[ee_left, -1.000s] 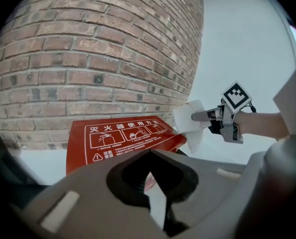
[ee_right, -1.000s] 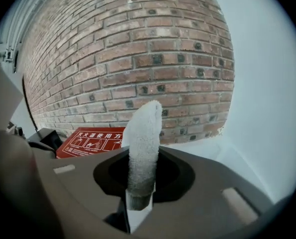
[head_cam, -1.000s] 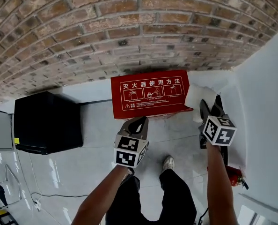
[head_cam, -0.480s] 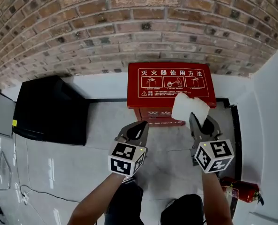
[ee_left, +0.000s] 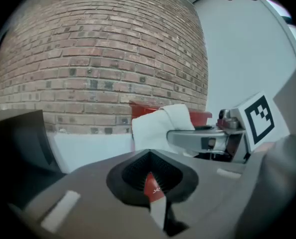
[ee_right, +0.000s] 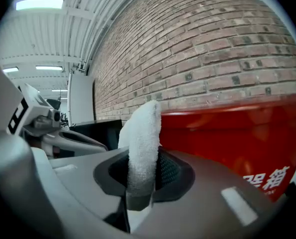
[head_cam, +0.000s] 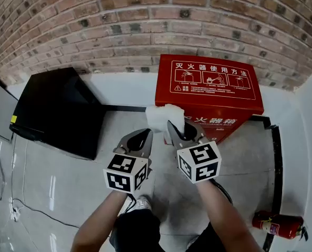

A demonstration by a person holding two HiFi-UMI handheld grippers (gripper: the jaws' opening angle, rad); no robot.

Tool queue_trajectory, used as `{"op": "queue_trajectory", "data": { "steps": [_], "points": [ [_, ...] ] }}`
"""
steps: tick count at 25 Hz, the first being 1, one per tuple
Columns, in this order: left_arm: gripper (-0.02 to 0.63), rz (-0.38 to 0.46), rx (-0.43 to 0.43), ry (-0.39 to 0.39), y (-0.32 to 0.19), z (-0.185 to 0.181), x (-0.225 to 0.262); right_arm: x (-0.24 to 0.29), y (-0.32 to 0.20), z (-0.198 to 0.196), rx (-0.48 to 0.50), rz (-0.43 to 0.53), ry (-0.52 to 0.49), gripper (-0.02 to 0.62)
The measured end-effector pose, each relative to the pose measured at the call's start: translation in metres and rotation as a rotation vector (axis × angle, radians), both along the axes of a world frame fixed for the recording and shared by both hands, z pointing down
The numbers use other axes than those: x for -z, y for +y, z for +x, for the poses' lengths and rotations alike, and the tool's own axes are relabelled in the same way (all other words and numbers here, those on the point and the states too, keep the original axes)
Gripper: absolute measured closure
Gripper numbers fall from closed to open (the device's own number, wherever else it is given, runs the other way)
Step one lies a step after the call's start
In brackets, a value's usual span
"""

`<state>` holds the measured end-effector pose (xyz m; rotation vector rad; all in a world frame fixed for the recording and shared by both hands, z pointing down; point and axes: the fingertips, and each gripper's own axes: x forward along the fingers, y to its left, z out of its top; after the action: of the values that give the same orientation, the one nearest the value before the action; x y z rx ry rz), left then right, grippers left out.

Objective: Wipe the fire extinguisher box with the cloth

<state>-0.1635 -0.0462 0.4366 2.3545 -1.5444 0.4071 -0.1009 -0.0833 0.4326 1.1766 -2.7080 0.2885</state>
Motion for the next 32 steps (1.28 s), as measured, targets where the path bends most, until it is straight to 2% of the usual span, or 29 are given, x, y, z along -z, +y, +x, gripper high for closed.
{"op": "queue_trajectory", "data": {
  "steps": [3, 7, 17, 21, 25, 29, 32],
  "points": [
    [0.606, 0.022, -0.004, -0.015, -0.003, 0.002, -0.010, -0.009, -0.017, 0.002, -0.041, 0.050, 0.022, 0.502],
    [0.606, 0.047, -0.010, -0.018, -0.006, 0.017, -0.022, -0.012, -0.025, 0.031, -0.066, 0.080, 0.019, 0.502],
    [0.606, 0.068, -0.090, -0.016, -0.018, 0.087, -0.034, -0.043, -0.031, 0.208, -0.290, 0.036, 0.055, 0.502],
    [0.606, 0.072, -0.125, -0.017, -0.018, 0.113, -0.037, -0.048, -0.034, 0.264, -0.369, 0.027, 0.078, 0.503],
    [0.606, 0.062, -0.134, -0.024, -0.022, 0.123, -0.044, -0.051, -0.037, 0.310, -0.449, 0.009, 0.080, 0.503],
    [0.606, 0.049, -0.128, -0.042, -0.023, 0.122, -0.056, -0.057, -0.029, 0.327, -0.471, -0.005, 0.079, 0.503],
    [0.606, 0.036, -0.125, -0.067, -0.019, 0.116, -0.069, -0.063, -0.005, 0.301, -0.415, 0.004, 0.062, 0.503]
  ]
}}
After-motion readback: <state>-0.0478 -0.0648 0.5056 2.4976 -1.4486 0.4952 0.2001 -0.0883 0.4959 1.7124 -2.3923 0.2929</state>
